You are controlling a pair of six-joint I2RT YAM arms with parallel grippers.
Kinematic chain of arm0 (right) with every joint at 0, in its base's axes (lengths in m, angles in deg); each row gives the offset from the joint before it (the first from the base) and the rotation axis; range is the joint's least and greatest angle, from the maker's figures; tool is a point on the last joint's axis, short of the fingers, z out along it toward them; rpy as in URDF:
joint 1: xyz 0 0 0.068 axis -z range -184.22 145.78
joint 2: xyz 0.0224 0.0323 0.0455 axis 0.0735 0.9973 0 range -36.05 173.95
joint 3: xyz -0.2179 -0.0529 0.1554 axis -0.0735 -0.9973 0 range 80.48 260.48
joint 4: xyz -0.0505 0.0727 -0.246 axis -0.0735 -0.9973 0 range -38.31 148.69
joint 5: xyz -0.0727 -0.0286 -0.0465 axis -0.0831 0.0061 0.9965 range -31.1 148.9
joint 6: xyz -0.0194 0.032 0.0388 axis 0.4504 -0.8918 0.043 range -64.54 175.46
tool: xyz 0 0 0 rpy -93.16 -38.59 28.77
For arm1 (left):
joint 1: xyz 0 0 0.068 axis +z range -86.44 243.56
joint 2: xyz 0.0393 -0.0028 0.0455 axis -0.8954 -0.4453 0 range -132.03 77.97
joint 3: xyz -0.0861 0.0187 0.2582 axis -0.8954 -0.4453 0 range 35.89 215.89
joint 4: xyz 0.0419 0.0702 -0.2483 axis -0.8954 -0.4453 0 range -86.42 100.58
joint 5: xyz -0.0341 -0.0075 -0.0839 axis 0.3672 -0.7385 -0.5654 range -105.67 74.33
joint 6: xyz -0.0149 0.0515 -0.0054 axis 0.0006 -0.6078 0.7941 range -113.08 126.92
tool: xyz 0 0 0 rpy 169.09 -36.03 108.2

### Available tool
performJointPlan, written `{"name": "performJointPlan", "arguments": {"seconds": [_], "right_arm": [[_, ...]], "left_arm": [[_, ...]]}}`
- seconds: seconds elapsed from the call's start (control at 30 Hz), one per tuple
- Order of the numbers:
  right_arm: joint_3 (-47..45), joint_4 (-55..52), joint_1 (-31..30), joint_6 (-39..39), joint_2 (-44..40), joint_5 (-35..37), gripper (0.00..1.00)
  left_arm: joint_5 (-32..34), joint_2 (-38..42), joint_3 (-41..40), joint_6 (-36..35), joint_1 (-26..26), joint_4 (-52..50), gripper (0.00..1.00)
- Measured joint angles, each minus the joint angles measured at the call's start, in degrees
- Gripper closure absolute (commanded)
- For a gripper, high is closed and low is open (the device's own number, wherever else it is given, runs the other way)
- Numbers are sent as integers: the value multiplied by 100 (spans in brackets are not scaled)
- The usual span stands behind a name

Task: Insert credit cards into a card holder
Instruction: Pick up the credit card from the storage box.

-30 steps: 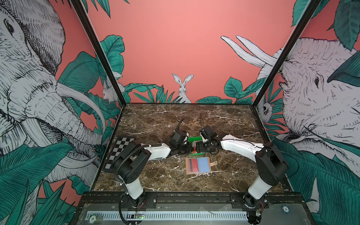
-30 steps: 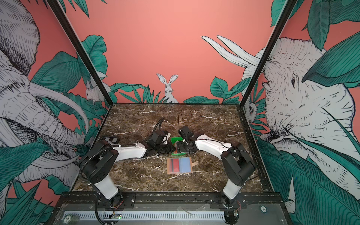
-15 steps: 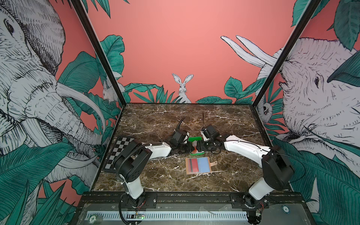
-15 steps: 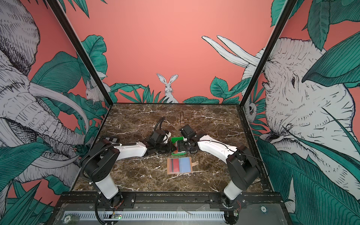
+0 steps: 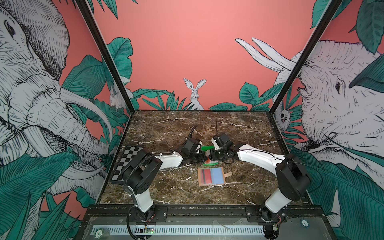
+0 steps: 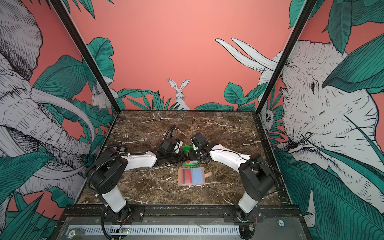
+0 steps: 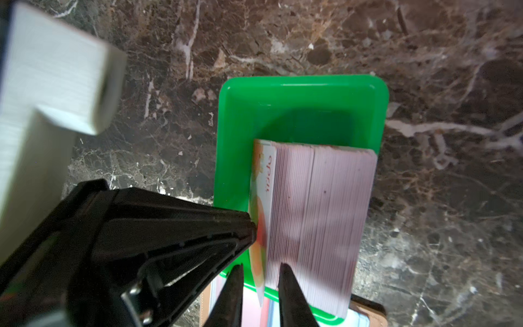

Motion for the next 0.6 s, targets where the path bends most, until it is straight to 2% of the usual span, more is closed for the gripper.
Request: {"name": "performJointPlan", "arguments": {"seconds": [0.3,0.6], "right_arm": [[0,122,-55,-85,175,-63,100],[-122,98,-83,-240,-129,31,100]], "left_arm": [[-15,-2,0,2,11,0,86],[-2,136,-20,-9,11,-103,86]]}}
